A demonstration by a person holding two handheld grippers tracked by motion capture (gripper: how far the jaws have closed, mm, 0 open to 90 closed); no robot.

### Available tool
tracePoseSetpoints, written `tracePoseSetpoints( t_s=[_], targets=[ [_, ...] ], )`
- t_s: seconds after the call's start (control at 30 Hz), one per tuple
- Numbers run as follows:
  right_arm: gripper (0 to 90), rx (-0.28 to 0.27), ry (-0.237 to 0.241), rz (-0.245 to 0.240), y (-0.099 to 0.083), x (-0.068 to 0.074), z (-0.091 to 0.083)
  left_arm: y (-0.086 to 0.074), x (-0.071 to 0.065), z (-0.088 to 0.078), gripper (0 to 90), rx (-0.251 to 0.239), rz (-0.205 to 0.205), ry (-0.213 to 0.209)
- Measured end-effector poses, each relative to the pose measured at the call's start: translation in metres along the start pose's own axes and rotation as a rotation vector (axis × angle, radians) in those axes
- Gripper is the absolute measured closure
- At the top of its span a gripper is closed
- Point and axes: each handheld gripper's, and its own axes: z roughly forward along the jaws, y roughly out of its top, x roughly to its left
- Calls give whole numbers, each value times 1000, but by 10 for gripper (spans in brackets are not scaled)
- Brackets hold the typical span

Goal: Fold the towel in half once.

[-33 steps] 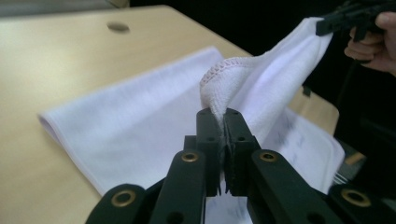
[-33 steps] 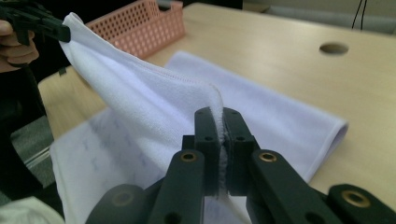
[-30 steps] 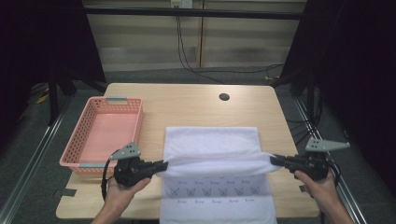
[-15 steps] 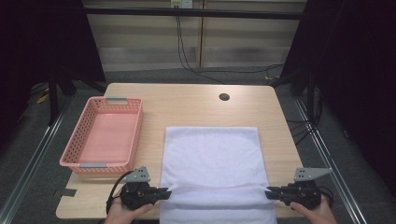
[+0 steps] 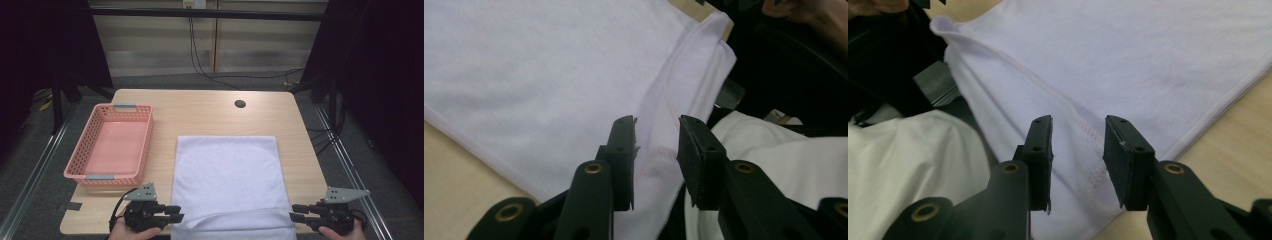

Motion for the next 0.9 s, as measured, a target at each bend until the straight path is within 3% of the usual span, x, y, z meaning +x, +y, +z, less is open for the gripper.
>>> tracePoseSetpoints(
  t_s=[0.07,0.13,0.23,0.27,0.33,0.4,0.47,0.53,0.57,0.63,0.7,0.83,0.9],
  targets=[
    [631,3,-2,-11,5,-3,8,5,7,13,627,27,-2,-2],
    [585,35,11,-23,11,-7,21,7,13,26,608,55,-31,-12],
    [552,94,41,-29,15,-7,41,5,10,37,599,119,-30,-34],
    [566,122,50,-42,15,-6,47,3,8,38,619,147,-14,-50],
    [678,170,84,-58,14,-3,53,-4,2,38,638,169,-9,-54],
    [789,179,123,-86,13,2,51,-11,-3,35,657,181,-7,-32],
    [787,178,146,-97,13,8,43,-15,-7,31,652,202,9,-50],
    [778,187,163,-102,10,16,35,-15,-8,29,651,220,-14,-76],
    [778,194,173,-97,8,20,31,-15,-10,28,648,225,-4,-60],
    [733,192,193,-105,4,27,24,-14,-9,24,630,190,-1,-65],
    [685,168,175,-97,3,29,20,-11,-5,21,610,156,2,-46],
    [651,62,135,-53,10,15,18,2,10,23,605,80,-12,5],
    [636,50,102,-62,17,7,25,9,20,28,601,62,-31,35]
  ],
)
